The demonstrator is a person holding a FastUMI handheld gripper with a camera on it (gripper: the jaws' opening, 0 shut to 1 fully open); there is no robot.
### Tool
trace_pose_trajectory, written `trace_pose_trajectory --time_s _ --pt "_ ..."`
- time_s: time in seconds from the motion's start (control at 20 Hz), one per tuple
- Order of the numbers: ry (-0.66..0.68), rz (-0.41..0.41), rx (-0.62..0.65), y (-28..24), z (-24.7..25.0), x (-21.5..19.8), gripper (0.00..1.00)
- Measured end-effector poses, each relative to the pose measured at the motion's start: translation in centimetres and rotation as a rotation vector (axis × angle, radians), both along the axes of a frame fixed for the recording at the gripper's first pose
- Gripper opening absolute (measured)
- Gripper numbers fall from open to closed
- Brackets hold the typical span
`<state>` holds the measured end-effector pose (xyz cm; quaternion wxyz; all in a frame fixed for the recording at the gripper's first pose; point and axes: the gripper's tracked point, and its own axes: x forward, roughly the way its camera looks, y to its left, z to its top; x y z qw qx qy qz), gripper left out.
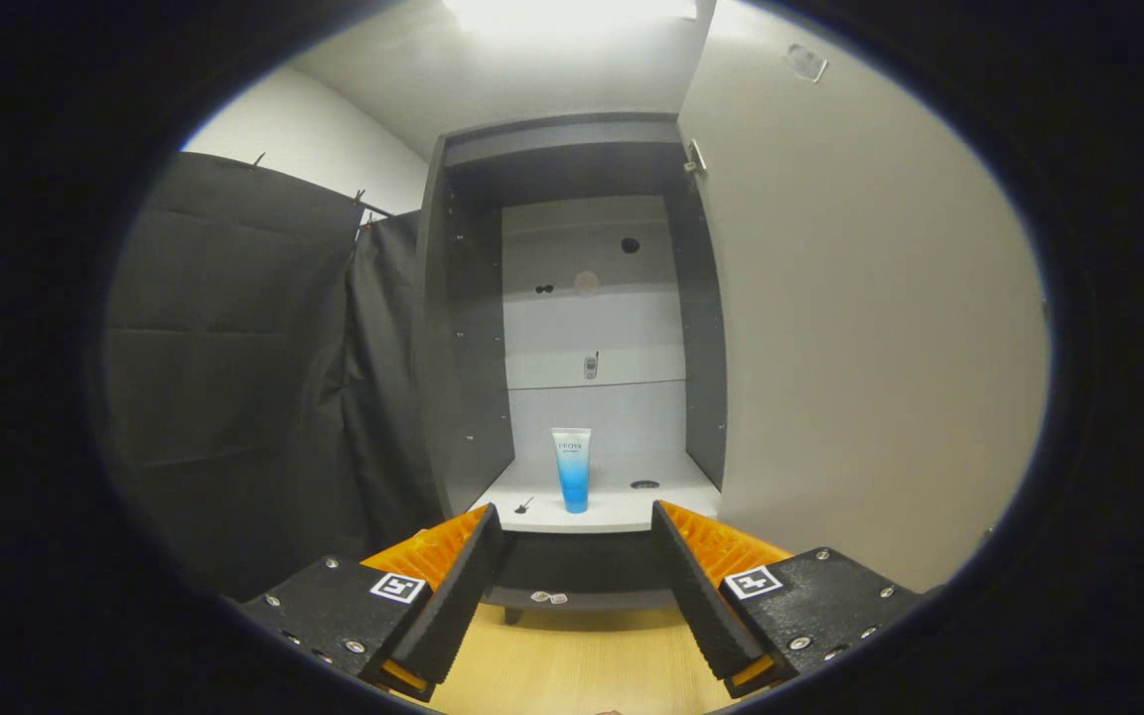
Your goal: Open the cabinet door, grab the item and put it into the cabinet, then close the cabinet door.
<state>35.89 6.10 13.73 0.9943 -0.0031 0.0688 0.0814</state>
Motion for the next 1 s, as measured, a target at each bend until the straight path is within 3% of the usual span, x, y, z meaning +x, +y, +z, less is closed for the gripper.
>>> trace_pose_trajectory --time_s 0.6,1.0 --pt "-0.002 -0.040 -0.011 -4.2 0.4 -9.6 0.93" --pt "-0.020 -0.177 -0.019 -11.2 1.4 -12.7 0.93"
